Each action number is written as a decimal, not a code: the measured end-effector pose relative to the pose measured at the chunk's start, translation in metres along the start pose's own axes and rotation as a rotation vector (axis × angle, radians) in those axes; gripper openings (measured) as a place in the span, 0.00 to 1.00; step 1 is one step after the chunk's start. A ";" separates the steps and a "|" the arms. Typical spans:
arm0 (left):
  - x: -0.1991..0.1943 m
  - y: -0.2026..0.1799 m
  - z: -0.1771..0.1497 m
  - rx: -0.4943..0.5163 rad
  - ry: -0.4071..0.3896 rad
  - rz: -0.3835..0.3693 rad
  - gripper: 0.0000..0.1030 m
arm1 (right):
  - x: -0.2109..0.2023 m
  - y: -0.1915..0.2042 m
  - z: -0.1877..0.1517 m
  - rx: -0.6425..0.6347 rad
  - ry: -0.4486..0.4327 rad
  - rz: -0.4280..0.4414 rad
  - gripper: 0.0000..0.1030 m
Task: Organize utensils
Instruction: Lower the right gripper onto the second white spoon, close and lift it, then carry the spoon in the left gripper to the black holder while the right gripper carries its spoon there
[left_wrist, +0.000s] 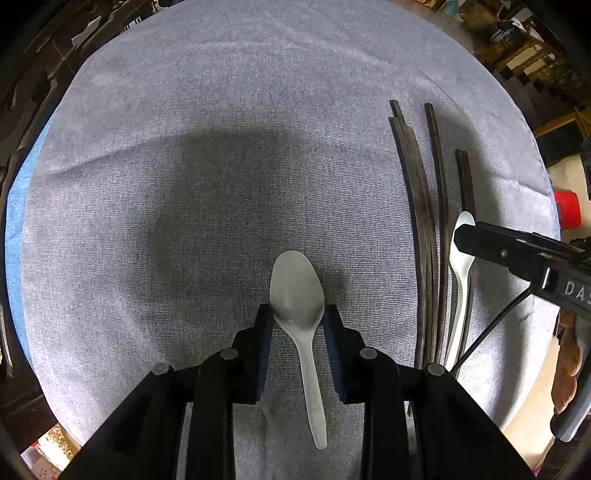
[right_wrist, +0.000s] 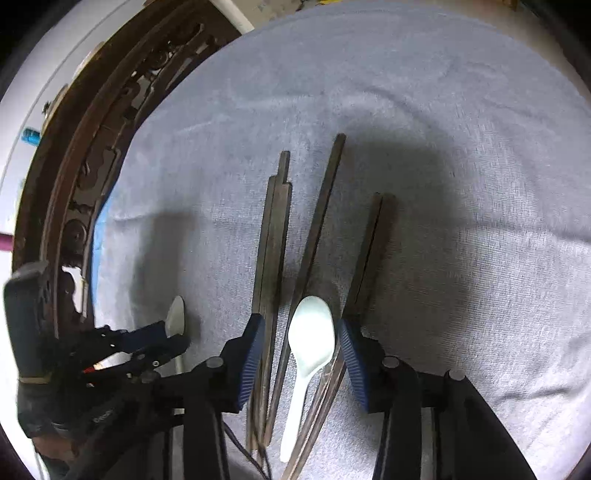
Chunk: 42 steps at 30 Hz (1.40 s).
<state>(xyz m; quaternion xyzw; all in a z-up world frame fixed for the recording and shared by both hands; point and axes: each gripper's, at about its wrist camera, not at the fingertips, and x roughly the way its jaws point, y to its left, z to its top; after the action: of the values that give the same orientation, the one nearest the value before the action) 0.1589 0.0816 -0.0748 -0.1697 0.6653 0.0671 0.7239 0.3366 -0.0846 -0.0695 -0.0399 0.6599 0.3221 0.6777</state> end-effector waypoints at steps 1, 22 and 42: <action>0.000 0.000 0.001 0.000 0.000 0.002 0.29 | 0.000 0.000 0.001 -0.004 0.002 -0.009 0.45; 0.003 -0.003 0.000 0.009 -0.007 0.004 0.29 | 0.010 0.008 -0.012 -0.015 0.013 -0.058 0.04; -0.043 0.029 -0.040 -0.088 -0.183 -0.120 0.28 | -0.104 -0.080 -0.097 0.207 -0.291 0.074 0.03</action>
<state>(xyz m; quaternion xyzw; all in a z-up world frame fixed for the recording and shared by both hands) 0.1077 0.1012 -0.0396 -0.2338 0.5815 0.0681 0.7763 0.2994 -0.2343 -0.0161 0.1013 0.5855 0.2794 0.7542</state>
